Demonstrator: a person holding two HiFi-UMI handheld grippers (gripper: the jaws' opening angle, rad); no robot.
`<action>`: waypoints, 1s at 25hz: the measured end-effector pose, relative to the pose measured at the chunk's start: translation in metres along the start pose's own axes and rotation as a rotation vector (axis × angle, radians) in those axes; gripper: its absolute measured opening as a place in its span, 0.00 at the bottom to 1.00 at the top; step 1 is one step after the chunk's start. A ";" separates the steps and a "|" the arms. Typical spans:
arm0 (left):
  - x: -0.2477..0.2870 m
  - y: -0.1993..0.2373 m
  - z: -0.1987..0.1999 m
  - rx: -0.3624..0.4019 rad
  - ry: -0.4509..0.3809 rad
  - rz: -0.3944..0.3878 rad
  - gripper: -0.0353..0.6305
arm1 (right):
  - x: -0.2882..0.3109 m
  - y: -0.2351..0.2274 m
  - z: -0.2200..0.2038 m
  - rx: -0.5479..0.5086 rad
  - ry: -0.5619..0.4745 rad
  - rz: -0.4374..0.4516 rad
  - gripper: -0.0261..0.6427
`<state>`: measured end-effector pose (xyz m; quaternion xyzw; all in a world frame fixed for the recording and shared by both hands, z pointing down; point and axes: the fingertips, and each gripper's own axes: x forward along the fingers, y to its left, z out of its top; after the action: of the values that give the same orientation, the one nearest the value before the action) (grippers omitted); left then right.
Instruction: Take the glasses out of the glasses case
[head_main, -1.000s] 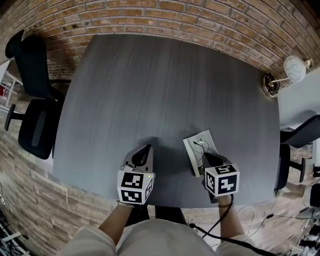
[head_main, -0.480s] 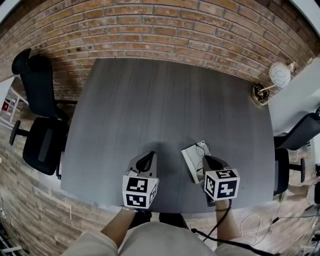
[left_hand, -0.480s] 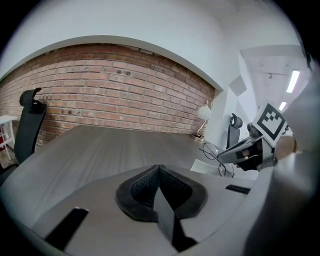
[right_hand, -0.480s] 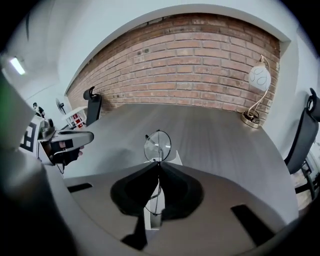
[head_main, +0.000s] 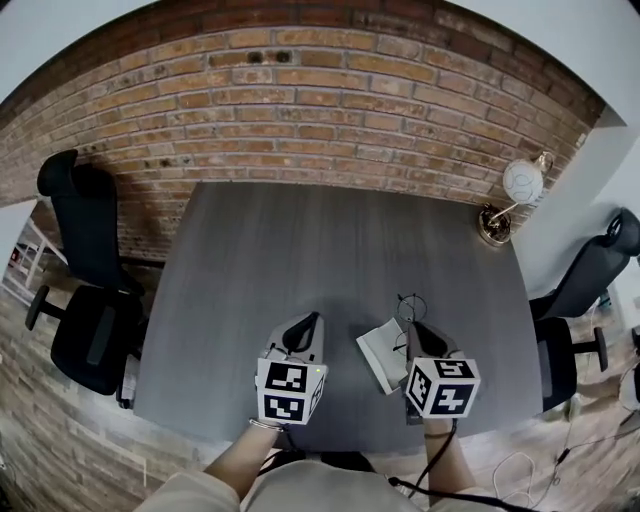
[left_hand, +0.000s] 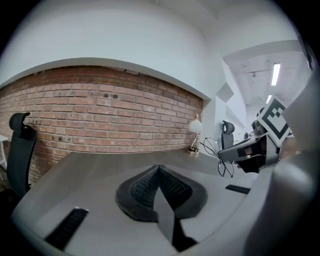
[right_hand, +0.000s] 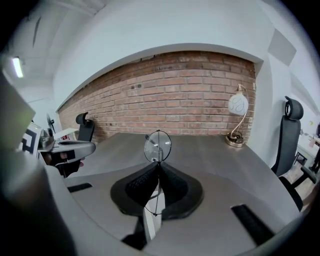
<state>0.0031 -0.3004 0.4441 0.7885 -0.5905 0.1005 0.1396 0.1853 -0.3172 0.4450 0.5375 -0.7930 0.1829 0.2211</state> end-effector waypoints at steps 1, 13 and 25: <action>0.001 0.000 0.007 0.000 -0.012 -0.001 0.08 | -0.003 0.000 0.008 0.002 -0.026 -0.006 0.10; 0.010 -0.006 0.101 0.003 -0.187 -0.025 0.08 | -0.055 -0.016 0.103 0.026 -0.355 -0.101 0.10; 0.018 -0.037 0.138 -0.003 -0.277 -0.063 0.08 | -0.091 -0.049 0.132 0.101 -0.569 -0.201 0.10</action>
<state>0.0424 -0.3539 0.3162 0.8128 -0.5792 -0.0146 0.0608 0.2406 -0.3345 0.2873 0.6533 -0.7557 0.0412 -0.0198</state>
